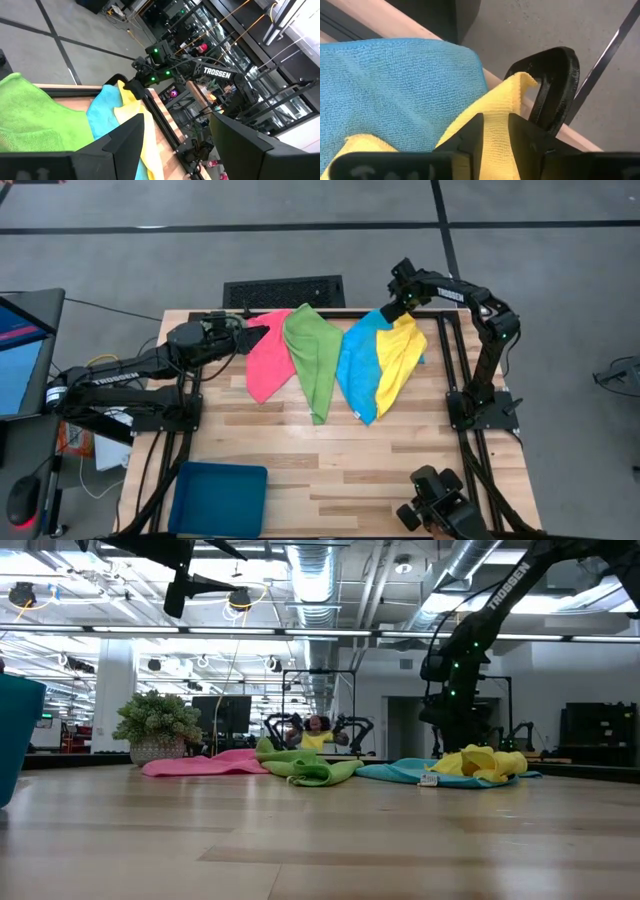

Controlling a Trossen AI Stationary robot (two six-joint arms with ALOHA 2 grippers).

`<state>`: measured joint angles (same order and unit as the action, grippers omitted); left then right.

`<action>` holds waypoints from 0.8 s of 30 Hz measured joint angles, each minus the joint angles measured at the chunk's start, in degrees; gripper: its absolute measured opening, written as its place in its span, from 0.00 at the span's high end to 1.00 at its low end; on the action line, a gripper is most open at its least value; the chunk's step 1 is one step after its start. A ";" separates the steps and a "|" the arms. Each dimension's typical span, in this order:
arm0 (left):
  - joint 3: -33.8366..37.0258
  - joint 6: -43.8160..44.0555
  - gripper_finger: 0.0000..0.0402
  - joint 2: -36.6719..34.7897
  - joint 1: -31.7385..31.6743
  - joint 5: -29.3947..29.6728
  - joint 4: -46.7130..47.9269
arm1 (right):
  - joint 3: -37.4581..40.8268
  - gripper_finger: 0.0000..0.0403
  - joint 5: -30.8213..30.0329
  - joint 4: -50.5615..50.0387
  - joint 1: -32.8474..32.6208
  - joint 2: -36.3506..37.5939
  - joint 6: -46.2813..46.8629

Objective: Fold microfiber towels
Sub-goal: Fold the yellow microfiber towel

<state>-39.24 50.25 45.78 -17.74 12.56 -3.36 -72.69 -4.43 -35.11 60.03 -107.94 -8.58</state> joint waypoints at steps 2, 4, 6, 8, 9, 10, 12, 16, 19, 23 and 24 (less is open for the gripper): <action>0.00 0.01 0.45 0.00 0.00 0.00 0.00 | 0.00 0.65 -0.02 0.02 0.00 0.00 0.02; 0.00 0.01 0.45 0.00 0.00 0.00 -0.02 | 0.00 0.60 -0.05 0.33 0.08 0.00 0.00; 0.00 0.02 0.45 0.00 0.00 0.02 -0.02 | 0.00 0.54 -0.11 0.83 0.38 0.00 0.00; 0.00 0.03 0.45 0.00 0.00 0.02 -0.02 | 0.00 0.49 -0.19 1.22 0.70 0.00 0.00; 0.00 0.03 0.45 0.00 0.00 0.08 -0.02 | 0.00 0.47 -0.18 1.36 0.93 0.00 -0.05; 0.00 0.03 0.45 0.00 0.00 0.17 -0.02 | 0.00 0.46 -0.20 1.51 1.02 0.00 -0.32; 0.00 0.04 0.45 -0.01 0.00 0.36 -0.02 | 0.00 0.45 -0.22 1.75 1.26 -0.04 -0.76; 0.00 0.05 0.45 0.00 0.01 0.81 -0.02 | 0.00 0.47 -0.13 2.90 1.57 -0.07 -1.41; 0.00 0.05 0.45 0.00 0.02 0.81 -0.02 | 0.04 0.50 -0.08 2.98 1.58 -0.09 -1.83; 0.00 0.08 0.45 0.00 0.02 0.94 -0.02 | 1.58 0.54 0.01 4.11 1.17 -0.15 -2.20; 0.00 0.10 0.45 0.00 0.00 0.94 0.00 | 1.81 0.54 0.06 4.20 1.15 -0.15 -2.09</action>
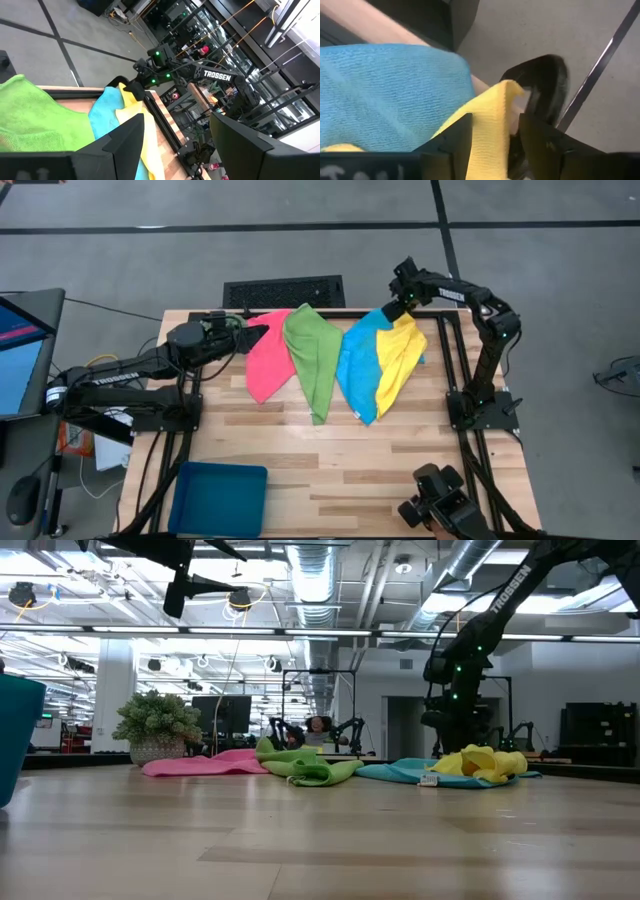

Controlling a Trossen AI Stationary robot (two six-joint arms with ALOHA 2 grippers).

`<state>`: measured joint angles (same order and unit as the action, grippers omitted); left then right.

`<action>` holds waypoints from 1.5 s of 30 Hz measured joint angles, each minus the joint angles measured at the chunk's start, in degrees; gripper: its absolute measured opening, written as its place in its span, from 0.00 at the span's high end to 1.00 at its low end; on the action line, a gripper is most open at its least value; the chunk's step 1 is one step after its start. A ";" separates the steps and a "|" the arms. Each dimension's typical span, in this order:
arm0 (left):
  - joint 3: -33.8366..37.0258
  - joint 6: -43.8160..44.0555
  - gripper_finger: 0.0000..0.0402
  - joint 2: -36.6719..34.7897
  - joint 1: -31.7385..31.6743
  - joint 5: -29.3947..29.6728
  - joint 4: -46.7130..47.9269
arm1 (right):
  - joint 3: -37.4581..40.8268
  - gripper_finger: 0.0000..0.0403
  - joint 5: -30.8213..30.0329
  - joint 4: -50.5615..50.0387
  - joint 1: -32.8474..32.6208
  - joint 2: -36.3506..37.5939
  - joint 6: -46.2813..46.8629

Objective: Fold microfiber towels
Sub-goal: Fold the yellow microfiber towel

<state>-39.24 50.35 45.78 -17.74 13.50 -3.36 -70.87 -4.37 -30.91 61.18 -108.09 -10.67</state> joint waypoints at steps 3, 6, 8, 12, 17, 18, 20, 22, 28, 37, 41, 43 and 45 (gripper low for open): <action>0.00 0.00 0.45 0.00 0.01 0.00 -0.01 | 0.92 0.55 0.12 0.75 0.05 0.00 -0.06; 0.00 0.02 0.45 0.00 0.02 0.00 0.00 | 1.70 0.55 0.17 0.84 0.09 0.00 -0.28; 0.00 0.02 0.45 0.00 0.02 0.00 -0.02 | 1.79 0.55 0.00 0.73 0.07 0.00 -0.29; 0.00 0.04 0.45 0.00 0.01 0.00 -0.01 | 1.79 0.62 -0.06 0.51 0.07 0.00 -0.33; 0.00 0.06 0.45 0.00 0.02 0.00 0.00 | 1.79 0.86 -0.01 -0.89 -0.36 0.00 -1.34; 0.00 0.06 0.45 0.00 0.02 0.00 0.00 | 1.70 0.92 -0.01 -1.41 -0.48 0.00 -1.35; 0.00 0.06 0.45 0.00 0.02 0.00 0.00 | 0.89 0.97 -0.02 -3.32 -0.68 0.00 -1.35; 0.00 -0.12 0.45 0.00 0.00 0.00 -0.02 | -0.75 0.96 -0.06 -5.62 -1.14 0.00 -0.89; 0.00 -2.22 0.45 0.35 0.01 -0.04 -0.26 | -8.39 0.98 -0.18 -14.64 -2.75 1.33 1.21; 0.00 -5.57 0.45 9.70 0.01 -3.58 -7.47 | -13.64 0.94 1.79 -20.89 -4.33 9.88 7.77; 0.00 -10.63 0.45 17.89 -0.22 -4.31 -15.99 | -13.64 0.96 4.94 -22.66 -4.89 14.91 10.69; 0.00 -12.52 0.45 22.36 -1.10 -6.66 -21.54 | -13.64 0.97 5.44 -23.47 -5.32 16.92 10.72; -0.91 -14.56 0.45 27.31 -2.18 -10.52 -26.16 | -13.24 0.97 5.54 -23.62 -6.07 18.87 11.16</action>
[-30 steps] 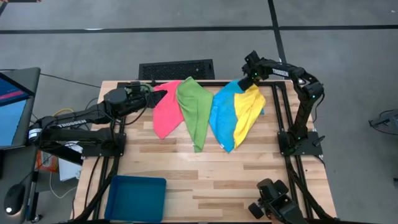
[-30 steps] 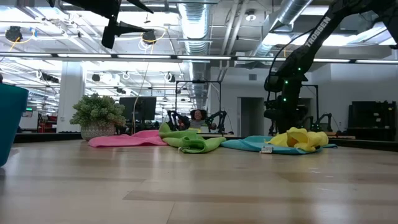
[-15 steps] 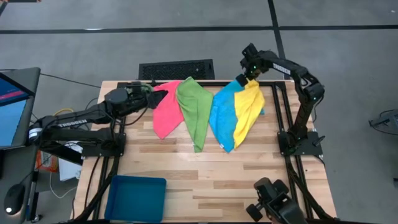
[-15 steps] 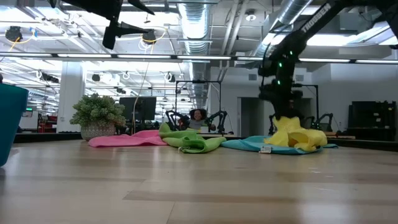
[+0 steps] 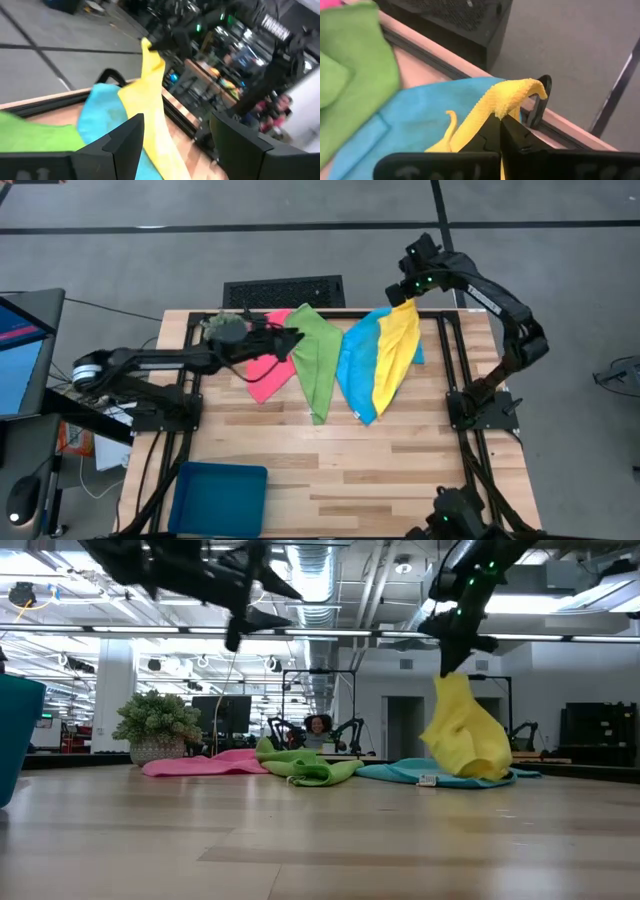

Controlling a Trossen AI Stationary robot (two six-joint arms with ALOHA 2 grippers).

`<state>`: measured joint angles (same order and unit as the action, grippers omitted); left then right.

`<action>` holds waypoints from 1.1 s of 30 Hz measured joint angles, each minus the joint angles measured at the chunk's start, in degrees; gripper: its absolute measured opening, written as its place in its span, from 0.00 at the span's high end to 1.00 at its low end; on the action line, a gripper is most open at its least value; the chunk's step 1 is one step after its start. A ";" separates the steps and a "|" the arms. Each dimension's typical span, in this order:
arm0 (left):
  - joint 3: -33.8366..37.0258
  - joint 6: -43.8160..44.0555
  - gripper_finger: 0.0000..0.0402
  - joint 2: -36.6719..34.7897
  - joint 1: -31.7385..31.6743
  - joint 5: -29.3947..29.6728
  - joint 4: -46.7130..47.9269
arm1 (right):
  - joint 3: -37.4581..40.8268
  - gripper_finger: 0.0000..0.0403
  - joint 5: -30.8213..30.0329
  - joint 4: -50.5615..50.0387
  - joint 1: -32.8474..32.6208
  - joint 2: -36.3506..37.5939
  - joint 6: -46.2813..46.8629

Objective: Fold microfiber towels
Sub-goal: Fold the yellow microfiber towel

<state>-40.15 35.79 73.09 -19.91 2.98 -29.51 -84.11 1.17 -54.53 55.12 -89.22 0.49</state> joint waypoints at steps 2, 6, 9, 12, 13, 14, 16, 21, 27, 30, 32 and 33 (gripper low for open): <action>-2.38 -2.56 0.45 4.83 -0.94 -3.19 -1.34 | 0.63 0.96 0.03 -0.48 -0.75 1.22 1.28; -10.85 -10.82 0.45 13.96 -2.60 -9.18 -0.66 | 1.96 0.94 0.24 -1.67 -3.11 2.80 3.13; -18.28 -18.09 0.45 20.41 -3.28 -14.20 0.70 | 2.06 0.95 0.46 -2.92 -5.73 2.77 4.02; -26.40 -24.92 0.45 26.34 -3.70 -18.00 6.16 | 2.07 0.95 0.46 -2.90 -8.56 2.79 4.17; -28.73 -26.82 0.45 27.99 -3.84 -18.76 8.99 | 2.07 0.95 0.46 -2.90 -9.54 2.77 4.43; -31.07 -28.61 0.45 29.69 -4.08 -19.50 12.08 | 2.07 0.95 0.46 -2.90 -10.40 2.77 4.85; -34.83 -32.11 0.45 32.90 -4.39 -19.81 16.63 | 2.07 0.95 0.46 -2.88 -11.83 2.77 5.61; -39.01 -36.58 0.45 38.41 -4.90 -18.76 18.71 | 2.07 0.94 0.46 -2.79 -14.54 3.40 7.46; -39.88 -37.02 0.45 44.23 -5.10 -17.74 11.00 | 2.07 0.95 0.49 -2.42 -16.60 5.56 9.14; -40.13 -36.65 0.45 46.11 -4.87 -15.86 8.40 | 2.07 0.95 0.52 -2.29 -17.23 6.83 10.10; -40.01 -36.77 0.45 46.26 -4.77 -14.29 8.98 | 2.07 0.94 0.52 -2.24 -17.61 7.73 10.66; -40.02 -37.21 0.45 46.26 -4.77 -13.67 8.68 | 2.07 0.94 0.52 -2.21 -17.79 8.12 11.06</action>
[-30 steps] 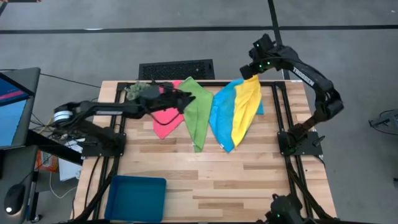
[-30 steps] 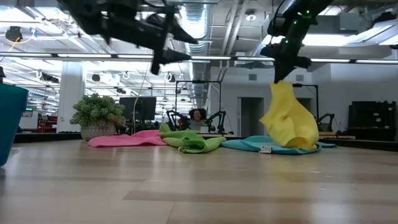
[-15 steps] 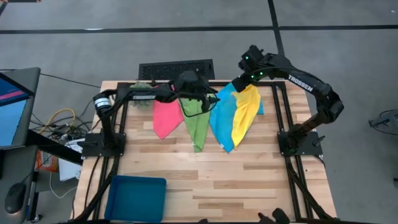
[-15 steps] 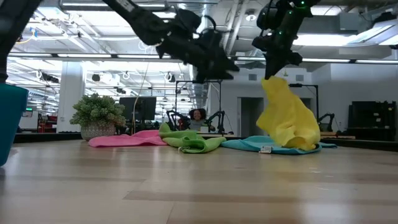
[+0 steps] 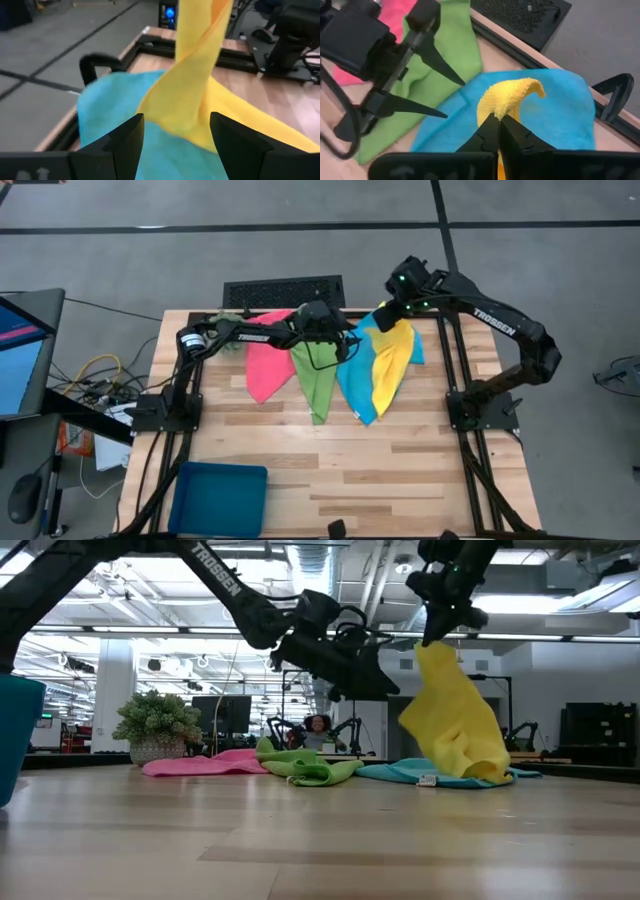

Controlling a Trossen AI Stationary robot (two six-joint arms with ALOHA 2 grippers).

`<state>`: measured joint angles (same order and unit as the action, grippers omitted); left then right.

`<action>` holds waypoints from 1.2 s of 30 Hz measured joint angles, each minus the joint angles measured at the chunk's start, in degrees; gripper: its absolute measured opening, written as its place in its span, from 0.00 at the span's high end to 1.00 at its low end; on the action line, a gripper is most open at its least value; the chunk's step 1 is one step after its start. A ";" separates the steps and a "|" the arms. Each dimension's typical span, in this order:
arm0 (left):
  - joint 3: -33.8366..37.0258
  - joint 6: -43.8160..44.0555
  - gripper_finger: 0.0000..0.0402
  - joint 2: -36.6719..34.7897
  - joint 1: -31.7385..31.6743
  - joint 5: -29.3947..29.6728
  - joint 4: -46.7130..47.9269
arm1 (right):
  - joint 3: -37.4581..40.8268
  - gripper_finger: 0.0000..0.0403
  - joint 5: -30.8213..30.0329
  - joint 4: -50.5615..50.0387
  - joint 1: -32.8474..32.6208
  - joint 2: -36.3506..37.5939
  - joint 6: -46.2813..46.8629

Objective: Fold microfiber towels
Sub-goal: Fold the yellow microfiber towel

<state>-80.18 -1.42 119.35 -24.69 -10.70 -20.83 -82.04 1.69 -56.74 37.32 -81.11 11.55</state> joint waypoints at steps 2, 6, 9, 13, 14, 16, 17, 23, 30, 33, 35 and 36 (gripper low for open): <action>-0.07 -1.03 0.45 -0.07 0.02 -0.12 -0.83 | 0.00 0.93 0.00 0.20 -0.35 0.63 0.14; -0.07 -2.25 0.45 -0.07 0.25 -1.51 -2.30 | 0.00 0.94 0.23 1.00 -1.56 1.15 0.59; -0.07 -2.55 0.45 -0.07 0.75 -0.95 -2.37 | 0.00 0.94 1.74 2.20 -2.88 1.21 0.85; -0.07 -4.22 0.45 -0.07 1.28 -0.42 -1.45 | 0.00 0.94 2.87 4.20 -4.69 1.21 1.31; -0.07 -4.65 0.45 -0.07 1.37 -0.43 -1.14 | 0.00 0.93 2.89 4.50 -5.12 1.21 1.53; -0.07 -5.25 0.45 -0.07 1.57 0.89 -0.78 | 0.00 0.93 2.93 5.03 -5.86 1.21 1.97; -0.07 -5.26 0.45 -0.07 1.62 1.89 -0.74 | 0.00 0.93 2.93 5.23 -6.22 1.21 1.99; -0.07 -4.80 0.45 -0.09 1.53 4.03 0.80 | 0.00 0.94 3.00 5.13 -7.70 1.21 2.01; -0.05 -7.21 0.48 -0.11 1.49 7.74 3.78 | 0.00 0.93 3.12 4.99 -9.35 1.21 2.03; -0.03 -7.57 0.49 -0.25 1.46 9.87 3.53 | 0.00 0.92 3.12 4.99 -9.59 1.21 2.02; -0.03 -7.53 0.49 -0.56 1.46 10.65 3.47 | 0.00 0.92 3.11 4.98 -9.56 1.21 2.01; -0.03 -7.55 0.49 -0.59 1.44 10.40 3.17 | 0.00 0.93 3.11 4.97 -9.53 1.21 2.01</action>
<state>-80.20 -8.97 118.76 -23.24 -0.30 -17.66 -82.04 4.80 -51.76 27.79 -79.90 13.56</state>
